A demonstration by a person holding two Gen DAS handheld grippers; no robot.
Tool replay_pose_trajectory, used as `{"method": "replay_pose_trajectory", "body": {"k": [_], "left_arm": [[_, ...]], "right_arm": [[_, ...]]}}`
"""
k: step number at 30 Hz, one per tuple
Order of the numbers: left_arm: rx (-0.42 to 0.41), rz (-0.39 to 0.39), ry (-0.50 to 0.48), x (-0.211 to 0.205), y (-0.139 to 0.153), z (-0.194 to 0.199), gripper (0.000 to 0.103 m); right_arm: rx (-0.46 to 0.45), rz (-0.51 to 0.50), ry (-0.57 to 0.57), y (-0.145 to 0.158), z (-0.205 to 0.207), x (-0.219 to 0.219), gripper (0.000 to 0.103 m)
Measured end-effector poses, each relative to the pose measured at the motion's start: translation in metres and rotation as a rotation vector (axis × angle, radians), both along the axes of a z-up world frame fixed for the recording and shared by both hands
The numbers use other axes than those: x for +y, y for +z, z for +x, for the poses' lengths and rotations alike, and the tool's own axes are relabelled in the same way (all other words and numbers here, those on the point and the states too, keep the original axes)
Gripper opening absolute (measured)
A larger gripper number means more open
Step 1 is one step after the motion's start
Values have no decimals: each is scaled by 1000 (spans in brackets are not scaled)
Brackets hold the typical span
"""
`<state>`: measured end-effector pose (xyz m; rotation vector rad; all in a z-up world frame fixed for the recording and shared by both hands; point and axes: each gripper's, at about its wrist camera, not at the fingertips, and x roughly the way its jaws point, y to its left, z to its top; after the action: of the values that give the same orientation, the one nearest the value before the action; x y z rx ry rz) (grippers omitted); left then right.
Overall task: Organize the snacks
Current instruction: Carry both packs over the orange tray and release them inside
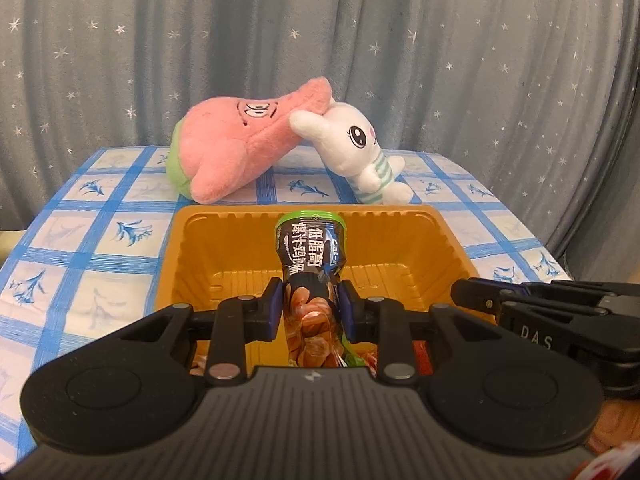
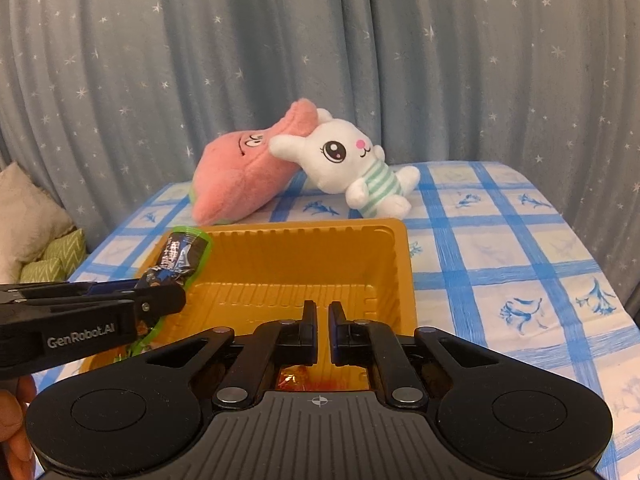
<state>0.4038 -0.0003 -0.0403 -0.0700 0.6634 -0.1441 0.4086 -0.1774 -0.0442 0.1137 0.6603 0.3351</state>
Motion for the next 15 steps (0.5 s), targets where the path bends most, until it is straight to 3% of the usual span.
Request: {"method": "replay_pose_trajectory", "body": {"k": [7, 8, 10, 15], "left_arm": [[32, -1, 2, -2, -11, 7, 27], [32, -6, 2, -2, -11, 6, 28], [33, -9, 3, -1, -10, 6, 39], [23, 0, 13, 3, -6, 2, 39]], "right_arm": [[7, 14, 1, -6, 4, -4, 8], [7, 17, -1, -6, 4, -6, 8], [8, 22, -4, -5, 4, -7, 8], [-7, 24, -4, -2, 1, -10, 8]]}}
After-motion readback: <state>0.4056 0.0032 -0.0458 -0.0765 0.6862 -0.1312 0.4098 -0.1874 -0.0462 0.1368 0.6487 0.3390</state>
